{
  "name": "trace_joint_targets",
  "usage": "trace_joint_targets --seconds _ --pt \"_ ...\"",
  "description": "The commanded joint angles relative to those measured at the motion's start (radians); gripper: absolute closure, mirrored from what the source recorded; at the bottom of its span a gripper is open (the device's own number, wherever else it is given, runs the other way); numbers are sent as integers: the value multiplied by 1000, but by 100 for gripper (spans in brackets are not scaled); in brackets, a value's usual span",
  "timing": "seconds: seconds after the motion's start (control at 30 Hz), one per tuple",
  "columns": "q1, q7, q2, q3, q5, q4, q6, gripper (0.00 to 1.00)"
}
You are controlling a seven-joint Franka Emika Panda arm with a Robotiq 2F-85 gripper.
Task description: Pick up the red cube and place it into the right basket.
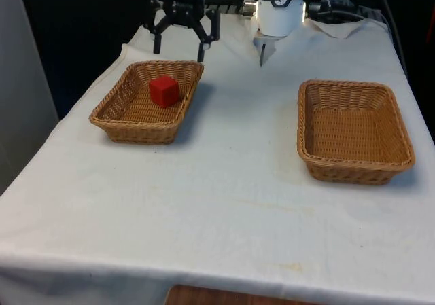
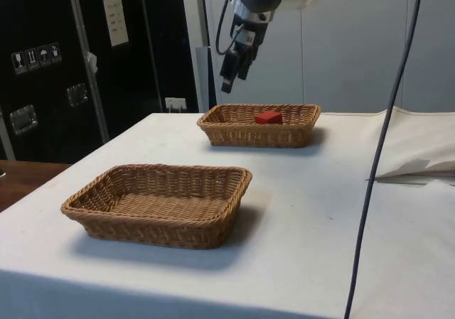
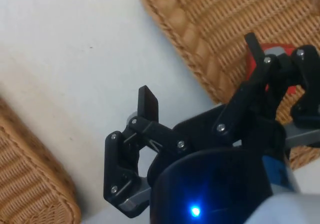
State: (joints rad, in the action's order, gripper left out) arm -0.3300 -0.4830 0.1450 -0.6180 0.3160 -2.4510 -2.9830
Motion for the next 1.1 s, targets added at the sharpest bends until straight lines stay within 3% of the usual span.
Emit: trace_joint_targets --seconds 0.0,0.07,0.1,0.13,0.4,0.43,0.47,0.67,0.7,0.73,0.93,0.97,1.0,1.03,1.07 --pt "-7 14 14 6 1 6 -11 0" --pt "-9 26 20 19 0 11 -14 0" --pt "-2 16 6 20 0 6 -2 0" --pt "-9 32 23 25 -1 13 -15 0" --pt "-13 74 50 86 -3 35 -35 0" --pt "-6 65 39 91 0 32 -23 0" --pt "-13 76 52 91 -3 36 -38 0" --pt "-15 70 40 107 -12 38 -45 0" --pt "-9 65 40 116 -1 41 -40 0" --pt "-16 64 32 108 -16 38 -45 0" --pt "-22 58 2 118 -36 39 -43 0" --pt "-22 59 -2 120 -40 39 -42 0" --pt "-14 47 -5 132 -15 39 -39 0" --pt "-22 61 -7 122 -46 40 -40 0" --pt "-22 62 -11 123 -51 40 -39 0"
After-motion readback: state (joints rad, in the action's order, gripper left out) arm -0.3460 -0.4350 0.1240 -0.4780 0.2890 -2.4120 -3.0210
